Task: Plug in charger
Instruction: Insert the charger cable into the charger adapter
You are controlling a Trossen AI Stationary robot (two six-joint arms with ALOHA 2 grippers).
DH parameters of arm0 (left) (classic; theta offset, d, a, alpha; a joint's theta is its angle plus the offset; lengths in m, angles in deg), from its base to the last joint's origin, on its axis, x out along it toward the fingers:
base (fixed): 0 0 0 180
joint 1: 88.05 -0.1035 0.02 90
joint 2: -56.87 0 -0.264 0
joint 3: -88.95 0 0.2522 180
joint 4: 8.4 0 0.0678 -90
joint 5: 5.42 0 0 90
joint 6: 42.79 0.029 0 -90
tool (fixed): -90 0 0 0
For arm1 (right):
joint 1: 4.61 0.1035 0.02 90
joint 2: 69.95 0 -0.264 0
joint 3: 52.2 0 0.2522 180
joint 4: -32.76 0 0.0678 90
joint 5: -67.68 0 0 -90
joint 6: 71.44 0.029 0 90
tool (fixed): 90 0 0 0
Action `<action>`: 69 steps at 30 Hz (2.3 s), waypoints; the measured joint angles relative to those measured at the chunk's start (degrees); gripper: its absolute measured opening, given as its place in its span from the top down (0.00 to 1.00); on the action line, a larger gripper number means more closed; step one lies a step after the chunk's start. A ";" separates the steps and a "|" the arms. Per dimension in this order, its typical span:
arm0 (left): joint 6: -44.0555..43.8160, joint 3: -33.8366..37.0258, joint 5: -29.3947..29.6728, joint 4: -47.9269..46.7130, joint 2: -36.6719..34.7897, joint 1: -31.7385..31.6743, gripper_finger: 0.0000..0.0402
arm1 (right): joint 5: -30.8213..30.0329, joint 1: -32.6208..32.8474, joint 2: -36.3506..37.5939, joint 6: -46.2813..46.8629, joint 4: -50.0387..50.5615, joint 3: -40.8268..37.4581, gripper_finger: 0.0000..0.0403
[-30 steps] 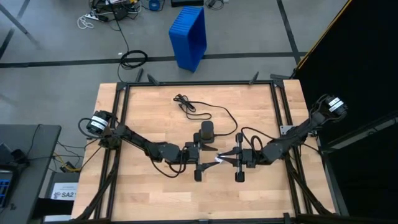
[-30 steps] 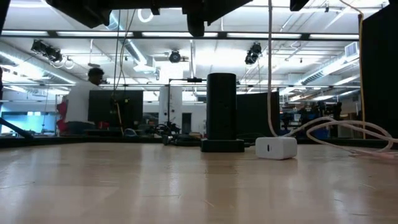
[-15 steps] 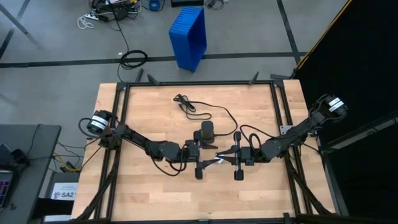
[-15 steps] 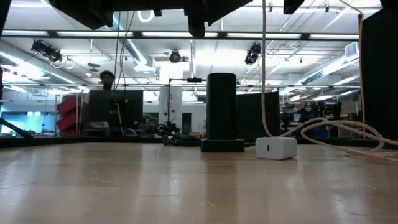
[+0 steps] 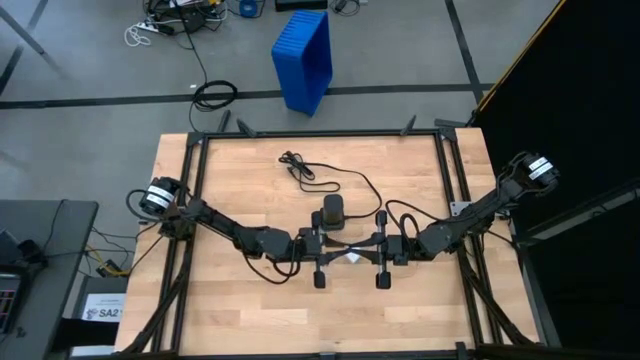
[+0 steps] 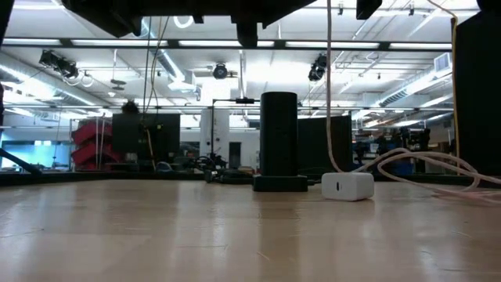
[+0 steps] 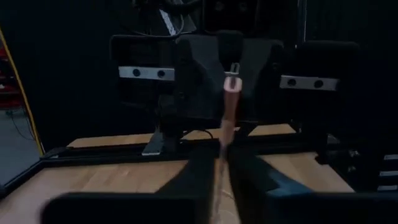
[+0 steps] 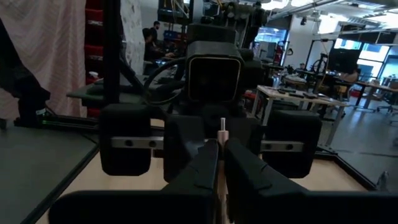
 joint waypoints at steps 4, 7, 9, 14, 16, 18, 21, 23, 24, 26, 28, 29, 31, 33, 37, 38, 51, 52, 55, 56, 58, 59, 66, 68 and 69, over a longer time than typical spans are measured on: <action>0.00 0.00 0.02 0.22 0.00 -0.02 0.98 | 0.00 0.02 0.00 0.01 -0.04 0.00 1.00; 0.02 0.00 0.02 0.09 0.00 -0.02 0.99 | 0.00 0.04 0.00 0.00 -0.02 0.00 1.00; 0.33 0.00 0.04 -0.51 -0.02 -0.02 1.00 | 0.01 0.07 0.00 0.07 0.09 0.00 1.00; 1.37 0.00 0.79 -7.88 -2.71 0.46 1.00 | 0.18 1.04 0.02 -0.15 -0.09 0.00 1.00; 1.38 0.00 2.61 -13.00 -4.60 1.19 1.00 | 0.26 1.86 0.02 -1.10 -0.24 0.00 0.99; 1.33 0.00 4.83 -18.50 -6.79 2.10 1.00 | -0.59 2.77 0.23 -1.49 -0.23 0.00 0.97; 1.33 0.00 8.18 -25.75 -10.26 3.89 1.00 | -3.97 4.26 0.87 -2.89 0.11 0.00 0.93; 1.30 0.00 11.02 -30.16 -12.28 5.02 1.00 | -7.00 5.37 1.27 -4.42 0.29 0.00 0.89; 1.29 0.00 12.52 -32.36 -13.31 5.62 1.00 | -8.52 5.87 1.43 -4.92 0.31 0.00 0.88; 0.84 0.00 14.51 -36.57 -15.12 6.69 1.00 | -10.49 6.64 1.70 -5.11 0.32 0.00 0.85; -0.82 0.00 15.15 -40.54 -16.66 7.52 1.00 | -11.75 7.23 1.70 -5.40 0.47 0.00 0.83; -1.93 0.00 15.25 -42.71 -17.49 7.91 1.00 | -12.17 7.47 1.70 -5.60 0.63 0.00 0.82; -4.47 0.00 15.28 -46.79 -18.86 8.62 1.00 | -12.88 7.89 1.70 -5.76 0.85 0.00 0.81; -6.32 0.00 15.32 -49.54 -20.16 9.42 1.00 | -14.42 8.56 1.70 -6.04 1.06 0.00 0.80; -7.78 0.00 15.43 -53.07 -22.17 11.42 1.00 | -18.27 9.77 1.70 -7.84 1.07 0.00 0.78; -7.79 0.02 15.18 -53.46 -22.64 12.03 1.00 | -19.57 10.10 1.70 -8.37 1.05 0.00 0.78; -20.71 0.02 12.67 -65.42 -24.21 18.42 1.00 | -41.32 18.29 1.66 -5.11 11.16 0.02 0.77; -23.80 0.02 12.65 -68.29 -24.21 18.51 1.00 | -41.71 18.93 1.66 -3.25 12.49 0.02 0.77; -32.20 0.02 11.63 -76.20 -24.20 18.80 1.00 | -41.77 20.51 1.66 2.63 16.95 0.02 0.78; -34.50 0.02 10.93 -78.04 -24.20 18.88 1.00 | -41.81 20.90 1.66 4.62 18.29 0.02 0.78; -37.98 0.02 9.02 -81.34 -24.20 18.93 1.00 | -41.79 21.49 1.66 9.27 22.03 0.02 0.79; -39.26 0.02 8.14 -82.42 -24.20 18.93 1.00 | -41.70 21.67 1.68 11.68 24.14 0.02 0.79; -44.03 0.02 3.98 -85.49 -24.15 18.93 1.00 | -27.80 19.23 4.46 41.20 50.48 0.02 0.79; -45.44 0.02 3.64 -87.15 -24.15 18.93 1.00 | -21.99 17.48 4.76 49.65 57.41 0.02 0.80; -46.67 0.02 3.64 -88.20 -24.15 18.93 1.00 | -19.43 16.70 4.76 52.97 60.40 0.02 0.80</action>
